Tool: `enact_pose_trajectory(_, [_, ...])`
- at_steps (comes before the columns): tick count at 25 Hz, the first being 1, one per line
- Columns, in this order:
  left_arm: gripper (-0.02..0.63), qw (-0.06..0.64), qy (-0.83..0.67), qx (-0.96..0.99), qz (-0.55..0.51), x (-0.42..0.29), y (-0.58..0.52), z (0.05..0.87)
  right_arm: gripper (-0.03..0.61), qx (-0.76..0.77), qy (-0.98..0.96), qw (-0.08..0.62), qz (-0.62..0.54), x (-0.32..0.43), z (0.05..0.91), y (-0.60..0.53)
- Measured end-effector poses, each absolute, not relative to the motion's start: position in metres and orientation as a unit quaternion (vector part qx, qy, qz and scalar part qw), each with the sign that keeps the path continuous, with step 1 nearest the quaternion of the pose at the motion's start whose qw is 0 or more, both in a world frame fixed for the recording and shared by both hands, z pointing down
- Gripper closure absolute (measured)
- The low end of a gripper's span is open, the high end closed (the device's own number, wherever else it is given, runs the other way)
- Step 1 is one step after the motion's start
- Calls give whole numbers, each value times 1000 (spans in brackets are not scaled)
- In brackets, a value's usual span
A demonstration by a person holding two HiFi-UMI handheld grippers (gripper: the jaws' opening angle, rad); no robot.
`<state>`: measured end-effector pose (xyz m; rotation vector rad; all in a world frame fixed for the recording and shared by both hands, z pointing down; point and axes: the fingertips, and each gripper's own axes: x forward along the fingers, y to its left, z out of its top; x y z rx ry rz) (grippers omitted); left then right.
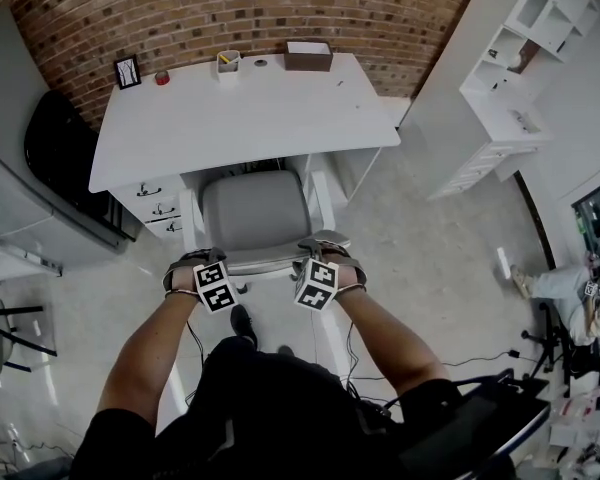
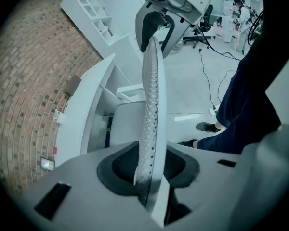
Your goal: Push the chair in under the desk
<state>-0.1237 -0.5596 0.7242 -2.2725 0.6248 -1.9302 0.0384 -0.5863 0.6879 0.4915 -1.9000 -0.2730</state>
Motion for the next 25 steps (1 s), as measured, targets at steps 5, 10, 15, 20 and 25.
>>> enact_pose_trajectory(5, [473, 22, 266, -778, -568, -125, -549, 692, 382, 243, -827, 503, -65, 44, 665, -580])
enact_pose_trajectory(10, [487, -34, 367, -805, -465, -130, -533, 651, 396, 289, -856, 429, -11, 49, 636, -569])
enact_pose_trajectory(15, [521, -68, 447, -816, -360, -127, -517, 606, 423, 327, -870, 368, 20, 62, 612, -562])
enact_pose_trajectory(20, [571, -89, 501, -812, -286, -142, -497, 576, 459, 360, -874, 323, 35, 67, 592, -557])
enact_pose_trajectory(25, [604, -103, 507, -824, -229, -159, -483, 558, 500, 394, -877, 271, 50, 54, 564, -553])
